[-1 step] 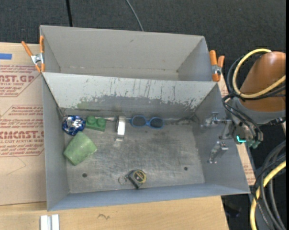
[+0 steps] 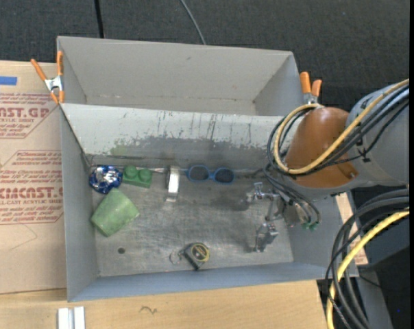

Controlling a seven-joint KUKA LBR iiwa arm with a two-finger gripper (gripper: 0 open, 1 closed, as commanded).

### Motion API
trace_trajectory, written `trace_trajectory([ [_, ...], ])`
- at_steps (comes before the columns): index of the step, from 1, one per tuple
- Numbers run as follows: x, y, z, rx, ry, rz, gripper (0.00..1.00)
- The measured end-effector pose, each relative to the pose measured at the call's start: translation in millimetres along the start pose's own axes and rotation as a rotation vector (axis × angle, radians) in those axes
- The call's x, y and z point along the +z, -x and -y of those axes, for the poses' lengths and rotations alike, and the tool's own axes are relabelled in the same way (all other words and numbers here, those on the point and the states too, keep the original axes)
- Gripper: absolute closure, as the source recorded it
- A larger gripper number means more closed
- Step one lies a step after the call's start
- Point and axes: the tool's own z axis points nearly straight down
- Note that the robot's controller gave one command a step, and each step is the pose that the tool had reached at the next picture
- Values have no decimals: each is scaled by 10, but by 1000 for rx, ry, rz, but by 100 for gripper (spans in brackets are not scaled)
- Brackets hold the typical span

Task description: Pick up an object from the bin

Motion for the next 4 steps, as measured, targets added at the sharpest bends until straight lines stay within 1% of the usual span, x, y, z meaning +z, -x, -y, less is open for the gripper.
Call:
trace_trajectory([
  [1,-250,-92,-1143,-194,-1,6,0],
  [2,172,-163,-1341,-406,-10,25,0],
  [3,175,-193,-1340,-406,-8,12,100],
  [4,-2042,-158,-1351,-623,-9,15,100],
])
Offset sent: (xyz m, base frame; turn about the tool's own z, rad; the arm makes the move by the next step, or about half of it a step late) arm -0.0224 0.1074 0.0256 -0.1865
